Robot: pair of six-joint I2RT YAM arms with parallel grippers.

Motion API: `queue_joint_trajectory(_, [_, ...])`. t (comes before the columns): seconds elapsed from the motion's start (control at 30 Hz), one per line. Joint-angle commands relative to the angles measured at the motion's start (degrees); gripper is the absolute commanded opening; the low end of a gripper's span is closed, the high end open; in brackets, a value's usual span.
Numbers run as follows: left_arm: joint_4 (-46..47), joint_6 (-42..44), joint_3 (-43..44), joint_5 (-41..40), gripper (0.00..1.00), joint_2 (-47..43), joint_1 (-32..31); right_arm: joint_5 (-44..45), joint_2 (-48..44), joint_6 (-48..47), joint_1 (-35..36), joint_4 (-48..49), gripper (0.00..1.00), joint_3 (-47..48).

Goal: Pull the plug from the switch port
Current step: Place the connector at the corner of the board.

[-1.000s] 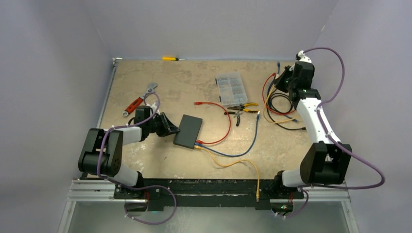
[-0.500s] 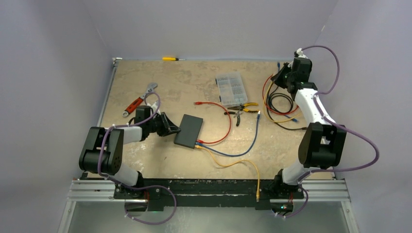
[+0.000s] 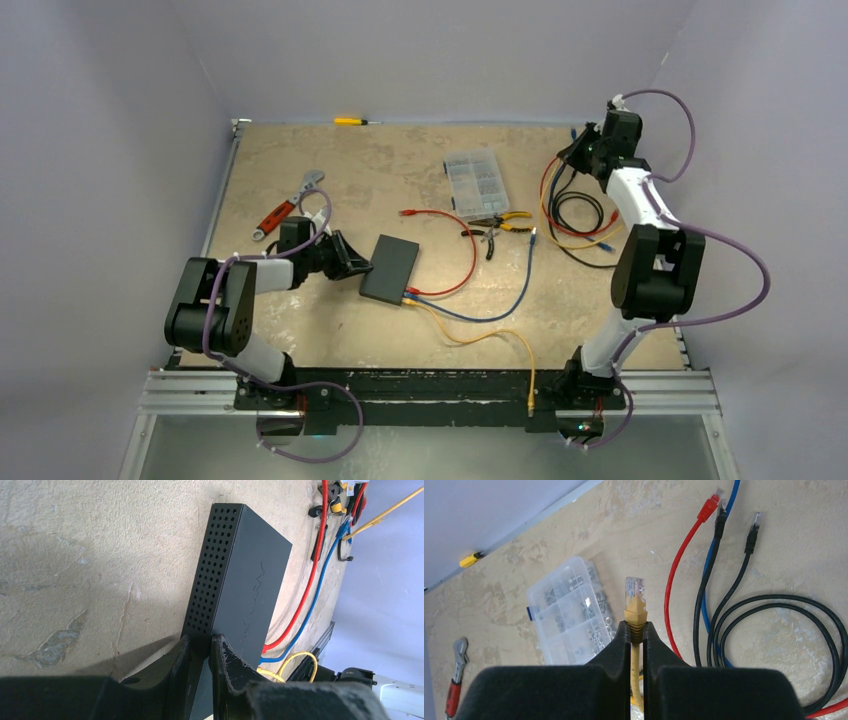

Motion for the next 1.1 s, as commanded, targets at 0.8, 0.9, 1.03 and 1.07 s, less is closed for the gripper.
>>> queue_joint_trajectory(0.8, [-9.43,4.24,-2.68,-13.29,0.13,2.91,-0.39,-7.37,15.59,4.81,-6.85,6.15,0.06,12.64])
queue_joint_trajectory(0.9, [-9.56,4.17,-2.73,-13.36,0.13,2.65,-0.41,-7.52,15.27,4.45,-6.90,6.30,0.38,12.80])
queue_joint_trajectory(1.03, [-9.61,4.04,-2.74,-13.44,0.13,2.51,-0.39,-8.41,12.93,4.15,-6.90,8.59,0.71,10.30])
queue_joint_trajectory(1.07, [-9.61,3.93,-2.83,-13.44,0.13,2.43,-0.39,-8.86,12.31,4.15,-6.90,9.61,0.76,9.44])
